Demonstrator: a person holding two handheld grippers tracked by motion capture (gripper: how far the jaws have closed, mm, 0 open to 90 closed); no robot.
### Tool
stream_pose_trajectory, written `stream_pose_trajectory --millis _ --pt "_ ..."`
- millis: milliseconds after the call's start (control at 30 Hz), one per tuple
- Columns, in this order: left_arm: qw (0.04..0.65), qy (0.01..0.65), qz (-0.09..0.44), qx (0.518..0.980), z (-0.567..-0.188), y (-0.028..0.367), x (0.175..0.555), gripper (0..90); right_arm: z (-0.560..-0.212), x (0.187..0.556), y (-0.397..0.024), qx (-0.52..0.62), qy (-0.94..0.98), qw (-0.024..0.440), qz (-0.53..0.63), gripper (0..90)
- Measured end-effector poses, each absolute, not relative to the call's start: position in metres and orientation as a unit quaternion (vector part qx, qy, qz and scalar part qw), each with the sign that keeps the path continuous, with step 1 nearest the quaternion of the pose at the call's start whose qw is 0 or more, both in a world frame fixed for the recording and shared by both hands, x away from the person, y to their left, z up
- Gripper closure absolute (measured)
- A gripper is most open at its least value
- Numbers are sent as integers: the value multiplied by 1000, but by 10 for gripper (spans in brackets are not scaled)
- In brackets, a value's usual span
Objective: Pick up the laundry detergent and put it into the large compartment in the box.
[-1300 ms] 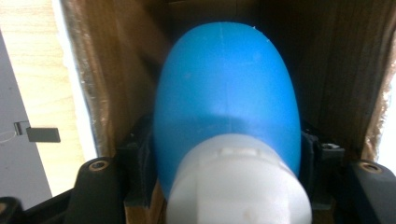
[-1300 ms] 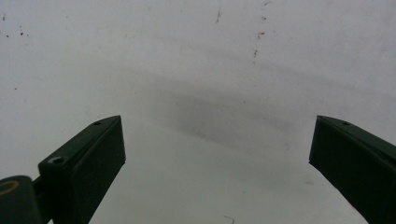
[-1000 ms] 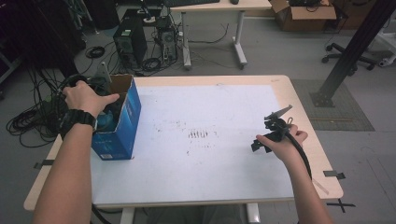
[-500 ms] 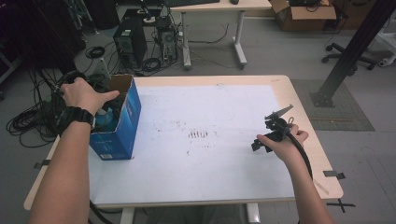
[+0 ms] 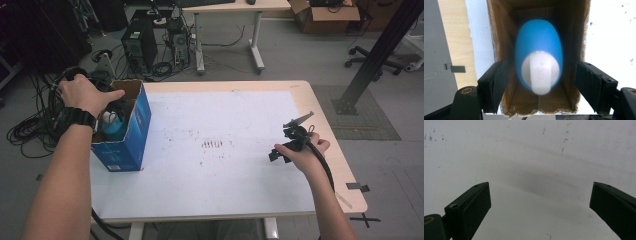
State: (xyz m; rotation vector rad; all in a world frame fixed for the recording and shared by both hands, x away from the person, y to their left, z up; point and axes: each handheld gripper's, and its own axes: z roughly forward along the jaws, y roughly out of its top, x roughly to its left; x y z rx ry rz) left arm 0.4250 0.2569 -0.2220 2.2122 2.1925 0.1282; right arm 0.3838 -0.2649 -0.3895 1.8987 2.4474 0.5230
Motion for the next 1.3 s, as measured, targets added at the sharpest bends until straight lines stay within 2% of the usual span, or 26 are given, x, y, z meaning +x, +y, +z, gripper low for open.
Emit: stream_pose_trajectory --millis 367,900,1300 --pt "21 696 49 716 -201 235 425 273 -388 384 -266 604 780 2 165 36" --pt "29 670 42 741 -201 182 427 265 -380 383 -269 603 780 6 168 36" --pt "39 644 32 764 -206 136 423 196 -376 378 -270 601 780 5 173 36"
